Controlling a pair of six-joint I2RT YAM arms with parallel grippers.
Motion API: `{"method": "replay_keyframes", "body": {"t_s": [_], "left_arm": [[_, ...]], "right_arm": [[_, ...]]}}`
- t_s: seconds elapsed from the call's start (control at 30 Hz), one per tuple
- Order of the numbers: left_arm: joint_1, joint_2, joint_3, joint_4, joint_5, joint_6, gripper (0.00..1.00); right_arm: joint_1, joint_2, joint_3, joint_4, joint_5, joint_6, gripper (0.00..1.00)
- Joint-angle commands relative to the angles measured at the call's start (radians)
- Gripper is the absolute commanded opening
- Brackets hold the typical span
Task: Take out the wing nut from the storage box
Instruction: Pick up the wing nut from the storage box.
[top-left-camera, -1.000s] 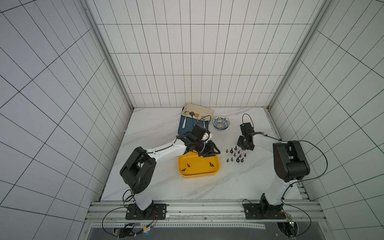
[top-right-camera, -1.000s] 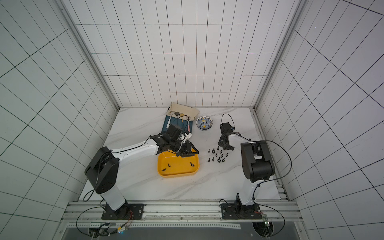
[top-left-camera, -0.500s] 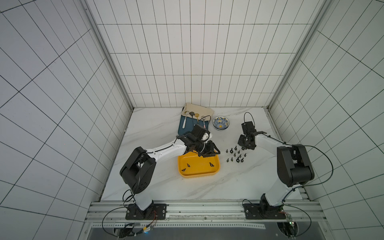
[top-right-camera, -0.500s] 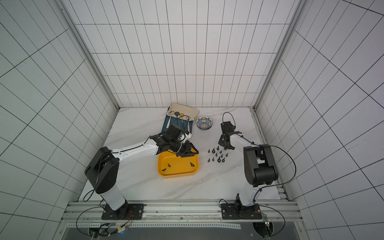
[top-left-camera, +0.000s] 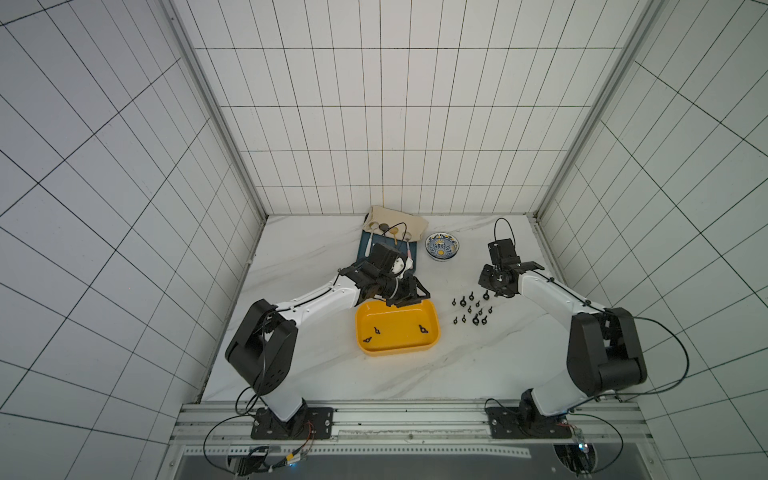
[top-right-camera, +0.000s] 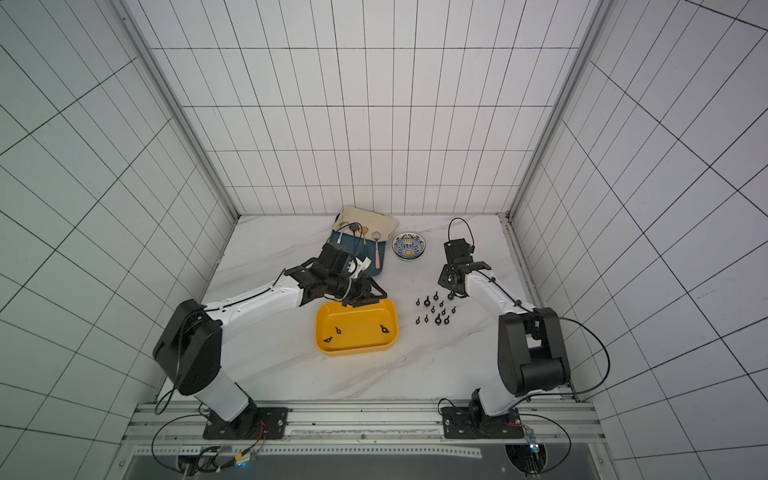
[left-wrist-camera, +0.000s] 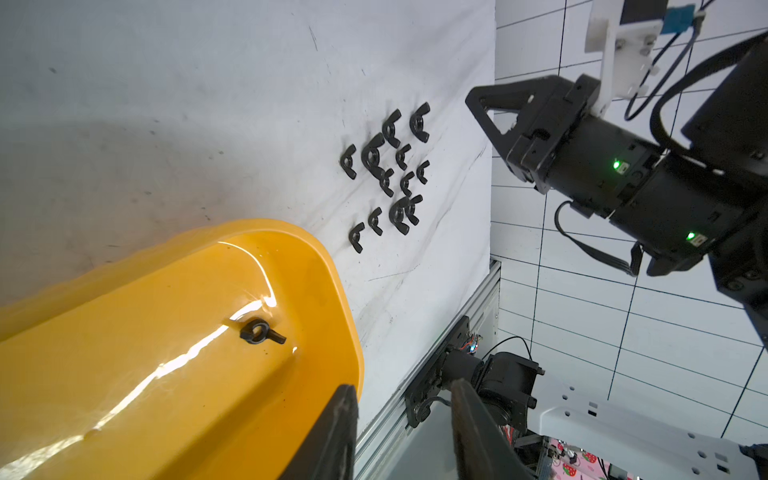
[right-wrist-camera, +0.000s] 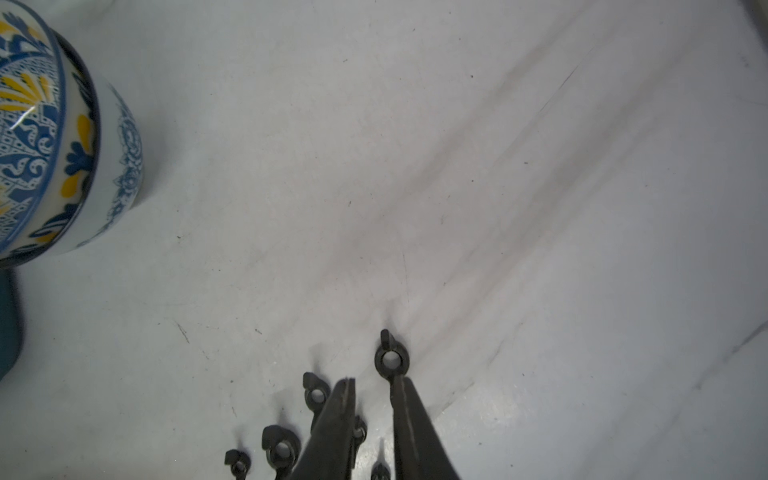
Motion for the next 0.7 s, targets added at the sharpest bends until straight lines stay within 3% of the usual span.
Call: {"method": "replay_keyframes", "body": {"t_s": [0.0, 0.4, 0.67], "left_arm": [[0.032, -0.047, -0.024, -0.025, 0.006, 0.03, 0.4], [0.158, -0.144, -0.112, -0.067, 0.027, 0.06, 0.4], [0.278, -0.226, -0.181, -0.115, 0.038, 0.084, 0.4]], "right_arm": [[0.027, -0.041, 0.009, -0.051, 0.021, -0.011, 0.21], [0.08, -0.098, -0.015, -0.101, 0.033, -0.022, 0.22], [0.225, -0.115, 0.006, -0.143, 0.049, -0.018, 0.22]]}}
